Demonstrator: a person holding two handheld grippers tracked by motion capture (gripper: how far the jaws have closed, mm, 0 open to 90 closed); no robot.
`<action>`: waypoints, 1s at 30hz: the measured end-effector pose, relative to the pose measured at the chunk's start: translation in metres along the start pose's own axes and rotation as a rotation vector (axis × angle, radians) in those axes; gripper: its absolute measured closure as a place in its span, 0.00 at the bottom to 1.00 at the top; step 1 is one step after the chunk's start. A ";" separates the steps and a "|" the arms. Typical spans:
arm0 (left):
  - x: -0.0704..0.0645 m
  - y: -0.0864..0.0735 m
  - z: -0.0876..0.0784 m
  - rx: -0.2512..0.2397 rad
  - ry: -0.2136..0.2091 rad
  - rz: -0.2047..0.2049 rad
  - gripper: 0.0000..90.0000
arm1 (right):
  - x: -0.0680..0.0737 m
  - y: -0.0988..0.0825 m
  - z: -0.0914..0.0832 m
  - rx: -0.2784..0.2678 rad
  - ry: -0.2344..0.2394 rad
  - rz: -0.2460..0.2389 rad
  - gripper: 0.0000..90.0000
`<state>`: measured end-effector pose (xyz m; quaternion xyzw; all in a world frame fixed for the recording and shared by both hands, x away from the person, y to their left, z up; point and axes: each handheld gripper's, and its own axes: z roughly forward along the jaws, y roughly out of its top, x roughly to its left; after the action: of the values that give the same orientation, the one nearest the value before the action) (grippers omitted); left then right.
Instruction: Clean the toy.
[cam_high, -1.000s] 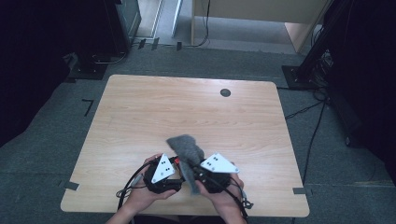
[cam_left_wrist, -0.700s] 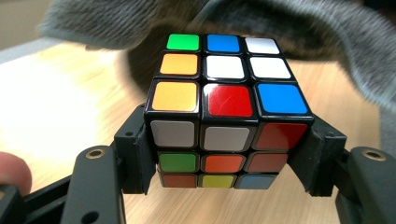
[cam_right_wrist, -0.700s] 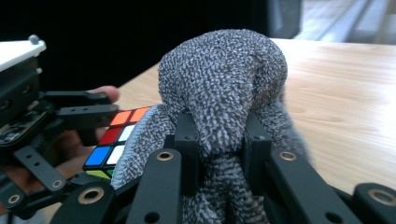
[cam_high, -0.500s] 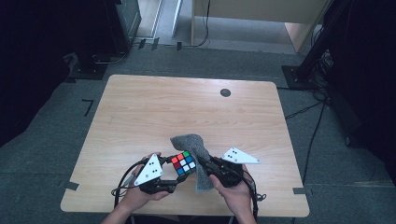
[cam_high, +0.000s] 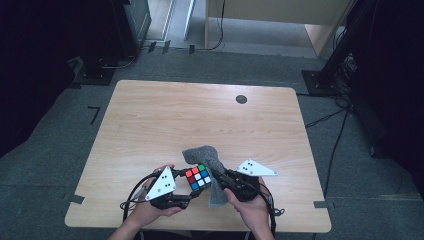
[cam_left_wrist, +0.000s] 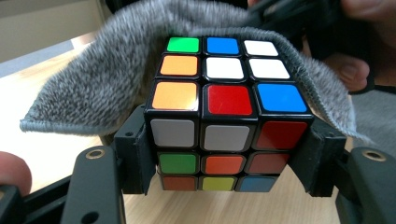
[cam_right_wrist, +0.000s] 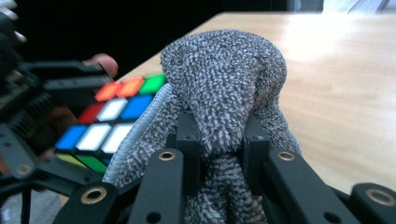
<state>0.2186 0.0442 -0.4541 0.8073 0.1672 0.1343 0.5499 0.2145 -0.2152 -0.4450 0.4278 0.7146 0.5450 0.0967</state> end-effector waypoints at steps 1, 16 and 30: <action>0.003 0.000 -0.002 -0.012 0.005 -0.013 0.38 | -0.003 -0.004 0.005 0.068 -0.015 -0.015 0.84; 0.003 0.001 -0.003 -0.012 0.002 -0.011 0.38 | 0.000 -0.003 0.001 0.012 0.010 0.000 0.84; 0.005 0.002 -0.005 -0.014 -0.009 -0.020 0.38 | 0.000 -0.004 0.001 0.006 0.017 -0.004 0.84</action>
<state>0.2211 0.0498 -0.4503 0.8023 0.1717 0.1263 0.5576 0.2133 -0.2146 -0.4484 0.4219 0.7179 0.5464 0.0904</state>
